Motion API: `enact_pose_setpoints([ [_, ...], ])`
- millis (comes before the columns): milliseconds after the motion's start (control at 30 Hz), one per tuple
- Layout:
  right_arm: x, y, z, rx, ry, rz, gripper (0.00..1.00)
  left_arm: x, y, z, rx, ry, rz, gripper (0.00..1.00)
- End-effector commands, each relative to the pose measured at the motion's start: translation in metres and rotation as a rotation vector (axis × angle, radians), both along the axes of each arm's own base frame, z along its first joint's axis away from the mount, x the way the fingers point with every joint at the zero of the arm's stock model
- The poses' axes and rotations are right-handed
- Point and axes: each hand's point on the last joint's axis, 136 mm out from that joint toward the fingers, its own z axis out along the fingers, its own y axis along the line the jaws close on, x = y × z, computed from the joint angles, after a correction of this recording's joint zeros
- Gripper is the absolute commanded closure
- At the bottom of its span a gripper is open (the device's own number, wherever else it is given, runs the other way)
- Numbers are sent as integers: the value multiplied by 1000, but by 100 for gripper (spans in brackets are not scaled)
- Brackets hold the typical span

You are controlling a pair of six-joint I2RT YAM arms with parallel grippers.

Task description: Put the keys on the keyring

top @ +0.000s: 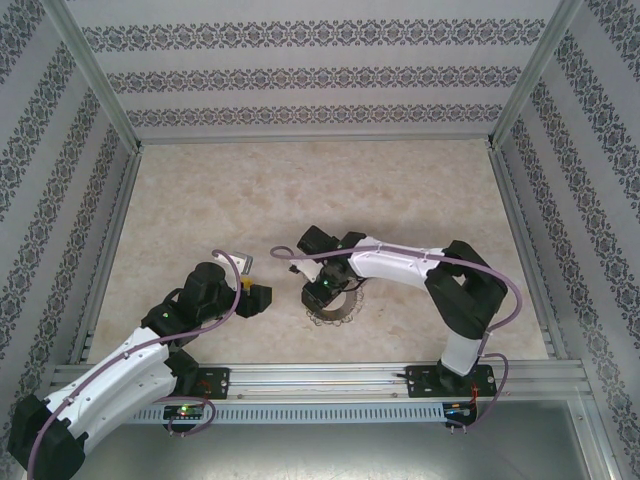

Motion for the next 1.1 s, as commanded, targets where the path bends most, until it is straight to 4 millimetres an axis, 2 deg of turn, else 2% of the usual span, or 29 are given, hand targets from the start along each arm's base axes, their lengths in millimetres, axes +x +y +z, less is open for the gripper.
enact_pose_setpoints([
  [0,-11,0,2,5,90,41,69,1,6,-6,27,-5,12,34],
  [233,-7,3,3,7,144,43,70,1,7,-5,23,-18,12,34],
  [633,-7,-1,-10,-54,175,35,73,0,5,-5,14,-37,-2,34],
  [1067,-5,7,-12,-40,197,23,76,-1,4,-5,3,-52,-4,34],
])
